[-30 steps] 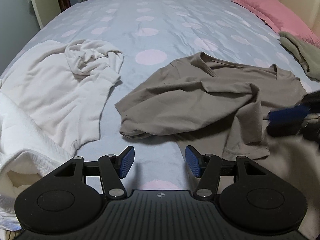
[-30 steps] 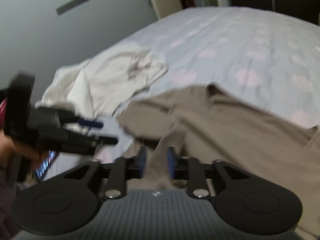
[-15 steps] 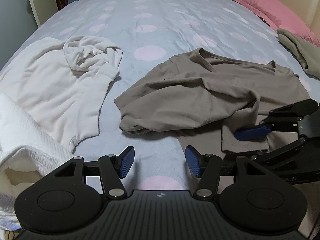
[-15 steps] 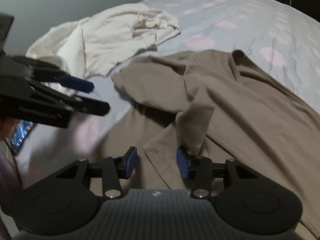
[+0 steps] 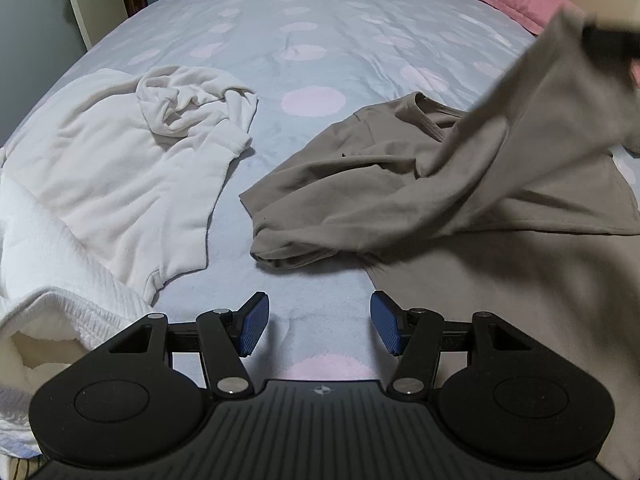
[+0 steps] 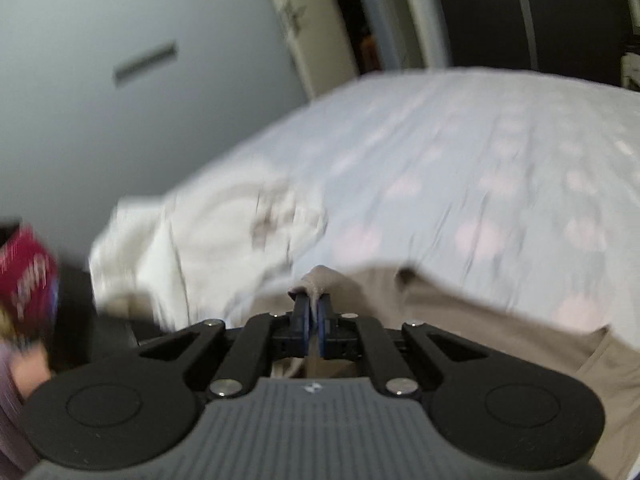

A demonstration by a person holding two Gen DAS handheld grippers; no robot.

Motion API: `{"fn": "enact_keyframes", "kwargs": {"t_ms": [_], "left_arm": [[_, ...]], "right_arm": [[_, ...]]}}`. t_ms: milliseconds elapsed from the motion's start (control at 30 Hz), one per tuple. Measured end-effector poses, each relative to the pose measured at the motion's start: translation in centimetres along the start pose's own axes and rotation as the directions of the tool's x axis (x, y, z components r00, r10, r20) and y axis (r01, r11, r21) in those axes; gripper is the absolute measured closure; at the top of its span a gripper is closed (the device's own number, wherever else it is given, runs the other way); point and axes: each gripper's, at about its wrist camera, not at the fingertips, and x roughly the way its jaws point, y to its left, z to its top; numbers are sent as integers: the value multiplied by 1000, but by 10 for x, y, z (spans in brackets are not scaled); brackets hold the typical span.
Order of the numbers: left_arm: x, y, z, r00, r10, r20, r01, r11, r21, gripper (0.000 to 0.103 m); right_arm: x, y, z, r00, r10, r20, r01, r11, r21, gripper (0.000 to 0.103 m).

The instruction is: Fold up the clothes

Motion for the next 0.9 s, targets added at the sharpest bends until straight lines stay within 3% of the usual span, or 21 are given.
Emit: {"fn": "enact_keyframes", "kwargs": {"t_ms": [133,367,667,833,900], "left_arm": [[3,-3,2,1000,0,9,0,1000,3,49],[12,-4,9,999,-15,51,16,1000,-23,53],[26,-28,20,993,6,114,-13,998,54,63],[24,-29,23,992,-19,128,17,1000,17,63],[20,-33,23,990,-29,138,26,999,25,58]], "right_arm": [[-25,-28,16,995,-61,76,54,994,90,98],[-55,-76,12,983,-153,98,124,959,254,98],[-81,-88,11,971,-196,136,151,946,286,98],[-91,-91,16,968,-178,178,120,947,299,98],[-92,-91,18,967,-177,185,116,948,297,98]]}}
